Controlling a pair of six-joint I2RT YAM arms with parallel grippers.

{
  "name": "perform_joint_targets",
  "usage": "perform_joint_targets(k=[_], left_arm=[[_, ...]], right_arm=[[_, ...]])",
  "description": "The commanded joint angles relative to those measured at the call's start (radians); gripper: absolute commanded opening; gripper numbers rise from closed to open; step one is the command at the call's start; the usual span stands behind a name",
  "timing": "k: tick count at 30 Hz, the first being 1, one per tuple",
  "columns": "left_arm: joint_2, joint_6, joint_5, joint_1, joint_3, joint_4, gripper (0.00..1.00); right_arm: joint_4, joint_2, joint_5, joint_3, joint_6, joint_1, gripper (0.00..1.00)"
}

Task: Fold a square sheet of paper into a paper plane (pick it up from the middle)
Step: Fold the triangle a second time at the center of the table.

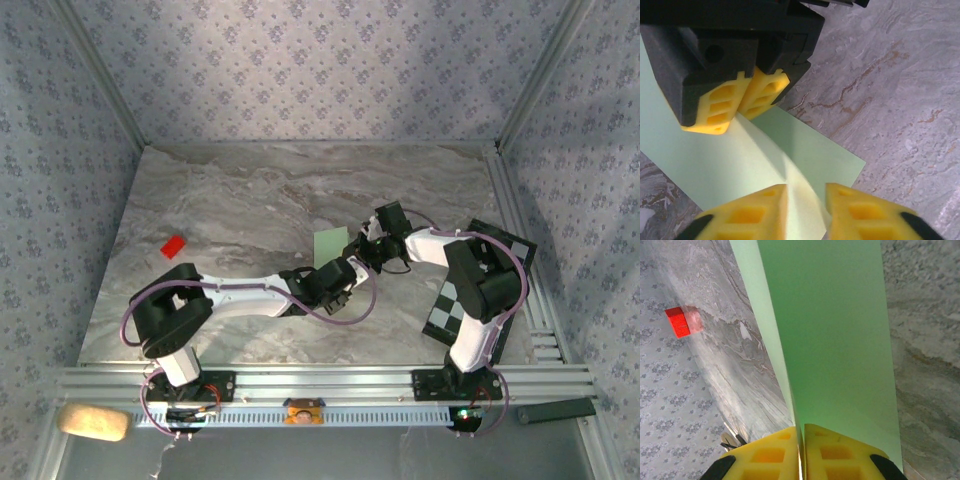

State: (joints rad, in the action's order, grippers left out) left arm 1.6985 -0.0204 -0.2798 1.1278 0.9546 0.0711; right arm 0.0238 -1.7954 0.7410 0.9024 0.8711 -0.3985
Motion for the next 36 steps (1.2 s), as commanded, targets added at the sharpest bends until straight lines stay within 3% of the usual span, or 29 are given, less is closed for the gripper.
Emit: perform_joint_targets(k=[1, 8, 13, 20, 23, 30, 36], left_arm=[[-0.003, -0.009, 0.000, 0.006, 0.012, -0.005, 0.19], [-0.018, 0.006, 0.022, 0.004, 0.001, -0.016, 0.00], [-0.032, 0.040, 0.111, -0.024, 0.005, -0.004, 0.00], [-0.045, 0.180, 0.476, -0.166, 0.031, 0.008, 0.00], [-0.030, 0.220, 0.604, -0.206, 0.051, 0.006, 0.00], [0.010, 0.261, 0.743, -0.244, 0.089, 0.006, 0.00], [0.026, 0.303, 0.783, -0.278, 0.089, -0.013, 0.00]], right_arm=[[0.026, 0.002, 0.003, 0.014, -0.016, 0.005, 0.12], [0.032, 0.006, -0.004, 0.010, -0.019, 0.007, 0.13], [0.059, 0.027, -0.037, 0.005, -0.036, 0.016, 0.16], [0.086, 0.136, -0.130, -0.059, -0.049, 0.081, 0.41], [0.090, 0.186, -0.162, -0.094, -0.049, 0.115, 0.44], [0.053, 0.259, -0.197, -0.166, -0.052, 0.126, 0.39], [0.026, 0.325, -0.214, -0.231, -0.065, 0.096, 0.27]])
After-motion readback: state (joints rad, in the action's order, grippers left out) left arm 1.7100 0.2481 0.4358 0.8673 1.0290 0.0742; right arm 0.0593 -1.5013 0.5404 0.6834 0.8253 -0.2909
